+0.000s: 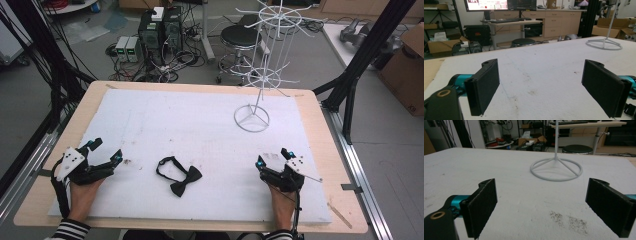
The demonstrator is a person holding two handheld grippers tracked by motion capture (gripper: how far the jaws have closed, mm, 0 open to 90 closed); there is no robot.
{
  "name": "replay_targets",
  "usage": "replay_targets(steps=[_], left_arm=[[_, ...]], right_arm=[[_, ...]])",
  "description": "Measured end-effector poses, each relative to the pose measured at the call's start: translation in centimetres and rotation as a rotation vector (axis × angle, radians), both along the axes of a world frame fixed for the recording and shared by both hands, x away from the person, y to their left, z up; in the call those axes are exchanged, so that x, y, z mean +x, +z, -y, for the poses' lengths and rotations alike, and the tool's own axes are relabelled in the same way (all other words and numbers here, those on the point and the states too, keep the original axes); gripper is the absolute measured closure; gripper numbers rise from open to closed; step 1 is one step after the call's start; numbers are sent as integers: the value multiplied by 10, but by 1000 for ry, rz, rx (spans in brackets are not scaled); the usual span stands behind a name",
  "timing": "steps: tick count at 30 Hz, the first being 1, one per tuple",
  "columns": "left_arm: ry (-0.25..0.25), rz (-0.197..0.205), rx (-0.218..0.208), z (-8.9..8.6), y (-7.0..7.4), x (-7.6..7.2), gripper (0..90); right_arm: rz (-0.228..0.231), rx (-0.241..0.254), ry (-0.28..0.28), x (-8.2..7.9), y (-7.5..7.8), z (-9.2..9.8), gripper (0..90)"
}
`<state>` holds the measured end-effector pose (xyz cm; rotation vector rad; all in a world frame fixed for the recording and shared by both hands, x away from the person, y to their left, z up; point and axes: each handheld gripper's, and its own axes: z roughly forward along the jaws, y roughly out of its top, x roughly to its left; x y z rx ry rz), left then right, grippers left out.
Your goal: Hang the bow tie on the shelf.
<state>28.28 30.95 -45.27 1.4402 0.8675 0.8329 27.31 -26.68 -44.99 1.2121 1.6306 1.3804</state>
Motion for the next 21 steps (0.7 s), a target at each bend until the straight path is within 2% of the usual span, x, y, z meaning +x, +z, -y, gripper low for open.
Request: replay_targets(steps=[9,13,17,21], left_arm=[[9,-5,-17,-1,0,1,152],[7,-1,-10,0,0,0,152],[0,-3,-20,-1,0,1,150],[-27,3,-21,-3,0,1,149]], right_arm=[[0,-5,2,1,0,0,93],[-1,4,2,0,0,0,93],[6,5,0,0,0,1,93],[6,9,0,0,0,1,93]])
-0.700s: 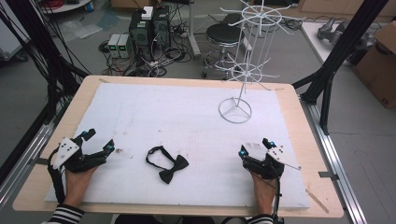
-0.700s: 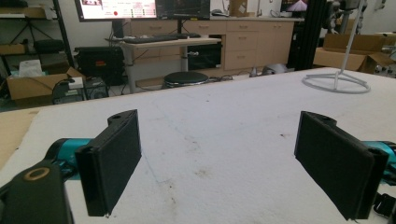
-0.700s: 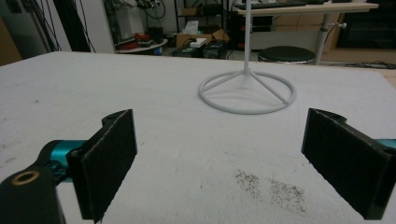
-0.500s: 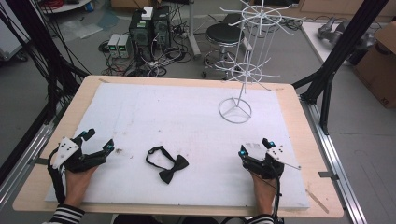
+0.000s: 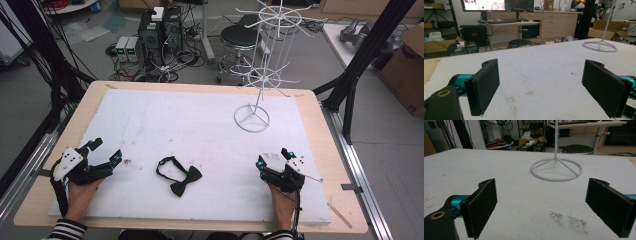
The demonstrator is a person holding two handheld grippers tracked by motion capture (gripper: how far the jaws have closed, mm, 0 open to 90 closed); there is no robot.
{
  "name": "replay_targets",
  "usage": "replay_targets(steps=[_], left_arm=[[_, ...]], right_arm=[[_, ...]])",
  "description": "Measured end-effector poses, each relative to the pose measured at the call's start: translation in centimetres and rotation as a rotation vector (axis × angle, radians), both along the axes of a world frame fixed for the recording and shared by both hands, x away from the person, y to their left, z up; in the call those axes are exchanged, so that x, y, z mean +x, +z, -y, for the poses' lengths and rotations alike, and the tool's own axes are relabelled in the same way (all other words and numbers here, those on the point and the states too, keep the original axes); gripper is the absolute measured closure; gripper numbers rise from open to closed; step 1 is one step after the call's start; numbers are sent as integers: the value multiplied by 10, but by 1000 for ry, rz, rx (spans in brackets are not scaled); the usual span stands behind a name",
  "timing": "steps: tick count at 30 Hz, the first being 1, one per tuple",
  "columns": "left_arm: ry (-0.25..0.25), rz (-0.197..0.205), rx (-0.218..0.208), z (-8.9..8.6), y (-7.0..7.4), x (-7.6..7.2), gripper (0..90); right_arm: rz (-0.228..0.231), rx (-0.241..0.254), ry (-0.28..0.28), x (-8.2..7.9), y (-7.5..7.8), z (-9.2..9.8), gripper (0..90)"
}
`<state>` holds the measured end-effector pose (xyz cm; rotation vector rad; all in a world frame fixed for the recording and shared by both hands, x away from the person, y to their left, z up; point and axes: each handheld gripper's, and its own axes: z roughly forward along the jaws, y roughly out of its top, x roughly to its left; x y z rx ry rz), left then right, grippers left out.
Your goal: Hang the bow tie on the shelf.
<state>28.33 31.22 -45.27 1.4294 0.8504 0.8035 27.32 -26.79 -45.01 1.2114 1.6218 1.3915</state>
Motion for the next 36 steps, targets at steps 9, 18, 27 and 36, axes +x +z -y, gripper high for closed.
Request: replay_targets(steps=[9,18,27,36], left_arm=[[-21,-71,-14,-4,8,3,148],[-65,-127,38,1,41,-1,148],[-169,-197,116,23,60,-7,148],[-308,-239,234,63,74,-12,150]], right_arm=[[2,0,-2,0,0,0,93],[1,-4,-2,0,0,0,93],[4,-6,0,0,0,0,94],[1,0,-1,0,0,0,93]])
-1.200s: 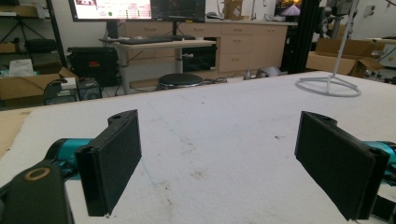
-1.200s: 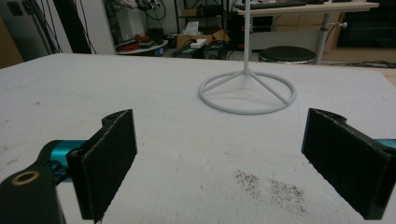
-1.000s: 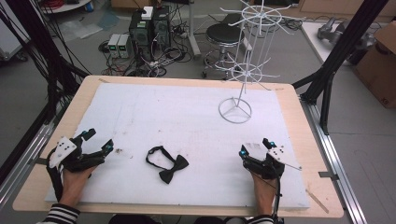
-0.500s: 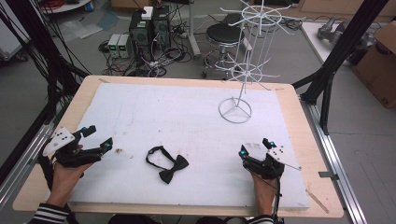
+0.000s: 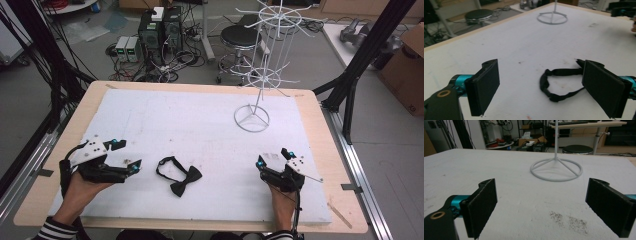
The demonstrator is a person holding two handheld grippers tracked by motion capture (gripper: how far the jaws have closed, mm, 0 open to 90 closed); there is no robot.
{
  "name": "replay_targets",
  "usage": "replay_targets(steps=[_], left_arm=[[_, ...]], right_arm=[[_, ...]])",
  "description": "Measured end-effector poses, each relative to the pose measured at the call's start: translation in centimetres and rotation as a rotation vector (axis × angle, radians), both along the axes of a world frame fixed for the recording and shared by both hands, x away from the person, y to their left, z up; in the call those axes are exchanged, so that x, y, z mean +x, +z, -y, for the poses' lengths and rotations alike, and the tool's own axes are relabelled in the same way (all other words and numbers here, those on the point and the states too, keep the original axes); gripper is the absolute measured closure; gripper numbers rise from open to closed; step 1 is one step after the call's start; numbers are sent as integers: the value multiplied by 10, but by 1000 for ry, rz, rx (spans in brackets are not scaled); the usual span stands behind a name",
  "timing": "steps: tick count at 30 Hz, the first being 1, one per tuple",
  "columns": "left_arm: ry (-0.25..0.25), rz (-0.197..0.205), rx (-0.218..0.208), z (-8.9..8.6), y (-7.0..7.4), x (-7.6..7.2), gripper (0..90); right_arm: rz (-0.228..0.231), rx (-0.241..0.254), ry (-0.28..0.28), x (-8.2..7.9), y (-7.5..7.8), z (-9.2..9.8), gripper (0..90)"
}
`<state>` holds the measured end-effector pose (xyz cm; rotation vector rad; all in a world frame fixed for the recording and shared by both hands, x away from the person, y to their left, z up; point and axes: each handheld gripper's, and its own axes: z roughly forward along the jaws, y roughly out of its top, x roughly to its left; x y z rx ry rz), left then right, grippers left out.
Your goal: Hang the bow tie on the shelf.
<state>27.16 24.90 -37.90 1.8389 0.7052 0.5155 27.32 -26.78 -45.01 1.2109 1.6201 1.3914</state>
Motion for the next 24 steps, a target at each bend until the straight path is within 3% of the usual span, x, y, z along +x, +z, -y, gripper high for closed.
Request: replay_targets(steps=[8,14,24], left_arm=[[-113,-69,116,37,-6,1,149],[-145,-112,207,62,-10,1,173],[-227,-193,336,88,-18,2,202]], right_arm=[[-6,1,3,-1,0,-1,93],[-2,2,3,0,0,0,93],[-7,9,4,0,0,1,93]])
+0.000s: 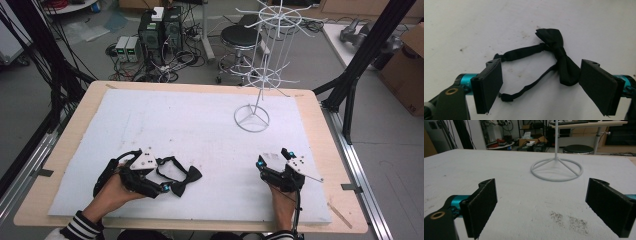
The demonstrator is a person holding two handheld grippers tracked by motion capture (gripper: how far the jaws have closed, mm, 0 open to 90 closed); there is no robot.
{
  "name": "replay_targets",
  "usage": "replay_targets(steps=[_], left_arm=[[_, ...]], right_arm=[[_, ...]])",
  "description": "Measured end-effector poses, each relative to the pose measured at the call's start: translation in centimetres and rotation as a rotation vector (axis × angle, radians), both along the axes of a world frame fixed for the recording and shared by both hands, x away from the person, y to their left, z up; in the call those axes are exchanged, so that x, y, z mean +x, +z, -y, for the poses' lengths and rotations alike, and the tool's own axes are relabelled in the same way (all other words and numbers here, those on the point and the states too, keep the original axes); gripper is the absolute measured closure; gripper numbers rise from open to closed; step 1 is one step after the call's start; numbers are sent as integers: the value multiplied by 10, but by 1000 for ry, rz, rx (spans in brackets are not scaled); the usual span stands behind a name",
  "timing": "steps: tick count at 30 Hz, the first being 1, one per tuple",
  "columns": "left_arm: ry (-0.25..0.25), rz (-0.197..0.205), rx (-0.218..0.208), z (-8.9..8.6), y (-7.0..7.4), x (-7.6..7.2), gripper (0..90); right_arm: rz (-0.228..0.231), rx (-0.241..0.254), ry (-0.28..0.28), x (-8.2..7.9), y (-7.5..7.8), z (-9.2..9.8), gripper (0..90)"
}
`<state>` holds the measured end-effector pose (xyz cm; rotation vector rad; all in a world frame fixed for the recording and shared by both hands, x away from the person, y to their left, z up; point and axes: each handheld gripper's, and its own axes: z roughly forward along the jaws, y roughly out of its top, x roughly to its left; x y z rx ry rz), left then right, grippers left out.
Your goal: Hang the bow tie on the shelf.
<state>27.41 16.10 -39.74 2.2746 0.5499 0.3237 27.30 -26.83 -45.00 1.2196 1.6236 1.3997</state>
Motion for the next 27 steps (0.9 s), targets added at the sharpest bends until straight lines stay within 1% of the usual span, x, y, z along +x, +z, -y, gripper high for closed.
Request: replay_targets(steps=[1,3,4,8,9,10,11,13,14,15,16,18,19,20,21,22,25,27], left_arm=[[-7,-11,7,2,-1,0,207],[-15,-20,26,6,-2,0,221],[-19,-32,32,8,-4,-1,224],[-20,-61,64,14,-7,-1,231],[-19,-70,78,17,-8,0,247],[-19,-70,78,17,-8,0,252],[-16,-76,81,18,-9,0,255],[-15,-90,91,20,-11,0,264],[-12,-89,99,21,-13,0,264],[-14,-91,109,22,-13,0,296],[-25,-95,119,22,-14,0,309],[-25,-100,132,24,-15,0,310],[-31,-109,133,24,-16,0,339],[-30,-109,133,25,-16,0,339],[-29,-109,129,26,-17,0,363],[-34,-115,136,26,-17,1,363],[-40,-124,130,28,-18,0,406],[-47,-131,142,28,-18,1,414]], right_arm=[[-2,2,0,0,0,0,93],[-2,3,0,0,0,0,93],[1,1,1,0,0,0,94],[-2,3,0,0,0,0,93],[-2,3,1,0,0,0,93],[-2,3,1,0,0,0,93],[5,3,0,1,0,1,93],[4,3,0,0,0,1,93],[4,3,0,0,0,1,93],[5,2,0,1,0,1,94],[5,3,1,1,0,1,93],[5,3,1,1,0,1,93],[1,8,-1,0,0,1,93],[1,8,-1,0,0,1,93],[-1,14,0,0,0,1,93],[-1,14,0,0,0,1,93],[-1,12,0,0,0,1,93],[-1,10,0,0,0,1,93]])
